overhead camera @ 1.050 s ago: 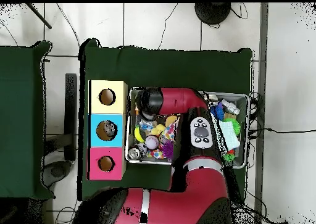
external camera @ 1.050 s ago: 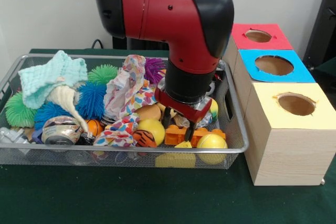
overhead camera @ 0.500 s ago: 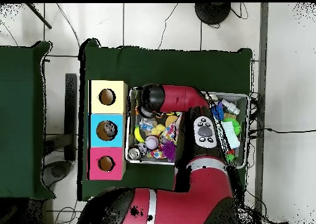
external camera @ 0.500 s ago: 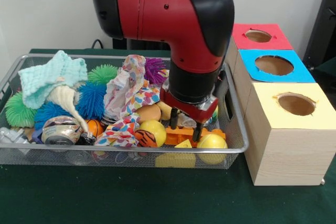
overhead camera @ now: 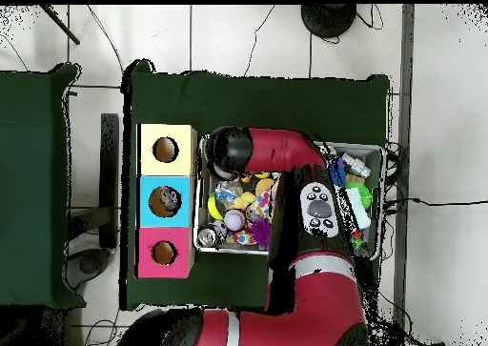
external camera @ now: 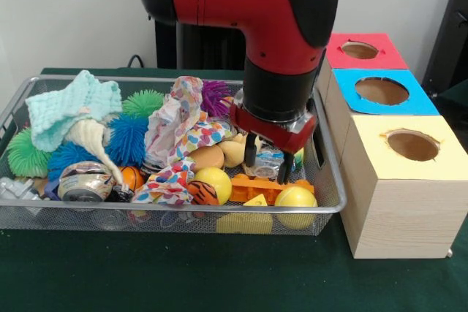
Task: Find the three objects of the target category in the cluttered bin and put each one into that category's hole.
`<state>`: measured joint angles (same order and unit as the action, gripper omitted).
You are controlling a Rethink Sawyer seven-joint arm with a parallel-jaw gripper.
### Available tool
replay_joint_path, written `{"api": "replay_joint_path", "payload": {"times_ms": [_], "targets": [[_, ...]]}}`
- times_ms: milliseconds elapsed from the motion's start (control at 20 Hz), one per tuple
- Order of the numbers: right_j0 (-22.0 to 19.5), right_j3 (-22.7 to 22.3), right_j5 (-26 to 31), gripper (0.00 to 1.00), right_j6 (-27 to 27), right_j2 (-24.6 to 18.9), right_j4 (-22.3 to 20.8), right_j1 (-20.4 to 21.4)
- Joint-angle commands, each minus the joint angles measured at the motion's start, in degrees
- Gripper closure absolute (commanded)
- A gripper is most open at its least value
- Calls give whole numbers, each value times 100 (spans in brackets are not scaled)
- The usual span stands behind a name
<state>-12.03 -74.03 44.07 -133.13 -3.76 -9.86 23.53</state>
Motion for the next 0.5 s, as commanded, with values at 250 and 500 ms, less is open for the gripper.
{"api": "replay_joint_path", "payload": {"times_ms": [250, 500], "targets": [[73, -326, 267, 0, -88, -185, -14, -145], [135, -526, -80, 0, -241, -236, 6, -324]]}}
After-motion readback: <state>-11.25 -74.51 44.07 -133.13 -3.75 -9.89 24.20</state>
